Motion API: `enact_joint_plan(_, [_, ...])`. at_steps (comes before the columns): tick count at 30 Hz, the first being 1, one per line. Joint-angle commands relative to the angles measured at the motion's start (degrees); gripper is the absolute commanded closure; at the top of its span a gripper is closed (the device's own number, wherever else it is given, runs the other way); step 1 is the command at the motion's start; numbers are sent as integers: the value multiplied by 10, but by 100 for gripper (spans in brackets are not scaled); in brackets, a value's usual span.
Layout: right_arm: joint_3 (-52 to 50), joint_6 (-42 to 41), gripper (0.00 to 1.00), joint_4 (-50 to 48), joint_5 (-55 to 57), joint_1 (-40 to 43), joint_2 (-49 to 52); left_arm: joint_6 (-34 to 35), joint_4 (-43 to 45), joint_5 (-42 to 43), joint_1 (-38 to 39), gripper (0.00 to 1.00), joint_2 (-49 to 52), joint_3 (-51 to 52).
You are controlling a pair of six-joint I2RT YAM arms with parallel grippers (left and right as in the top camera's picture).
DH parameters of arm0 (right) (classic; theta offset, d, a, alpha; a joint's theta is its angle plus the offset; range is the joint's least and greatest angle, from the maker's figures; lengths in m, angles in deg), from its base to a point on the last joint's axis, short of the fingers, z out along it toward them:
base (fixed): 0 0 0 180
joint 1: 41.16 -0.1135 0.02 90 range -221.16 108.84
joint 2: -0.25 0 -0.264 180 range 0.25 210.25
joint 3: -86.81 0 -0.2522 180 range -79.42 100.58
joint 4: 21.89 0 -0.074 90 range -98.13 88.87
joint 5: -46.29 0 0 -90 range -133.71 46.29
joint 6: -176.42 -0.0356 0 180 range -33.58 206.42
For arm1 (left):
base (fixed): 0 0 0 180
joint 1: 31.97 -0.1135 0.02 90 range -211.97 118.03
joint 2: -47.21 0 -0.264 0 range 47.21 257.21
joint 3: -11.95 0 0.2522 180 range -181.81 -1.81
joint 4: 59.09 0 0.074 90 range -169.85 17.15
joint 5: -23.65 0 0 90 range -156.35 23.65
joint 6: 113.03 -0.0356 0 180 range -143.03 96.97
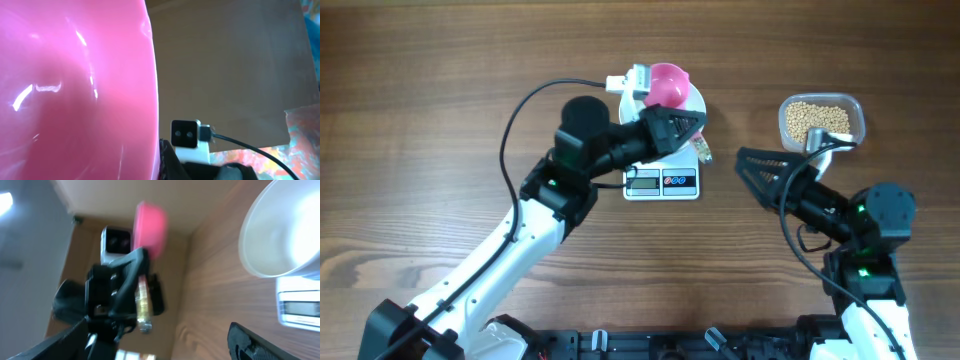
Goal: Scoop item into bowl and weigh 150g on scale
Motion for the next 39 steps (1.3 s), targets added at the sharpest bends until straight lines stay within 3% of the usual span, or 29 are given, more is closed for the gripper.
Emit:
enact_joint_plan(1, [8, -55, 13, -47, -2, -43, 12, 8, 3, -65, 22, 96, -8, -8])
enact_joint_plan(8, [8, -116, 28, -59, 21, -71, 41, 73, 7, -83, 37, 96, -8, -8])
enact_joint_plan(20, [8, -160, 41, -116, 32, -71, 64, 162, 10, -94, 42, 96, -8, -8])
enact_joint_plan(39, [8, -194, 59, -124, 33, -71, 64, 166, 9, -129, 79, 95, -8, -8])
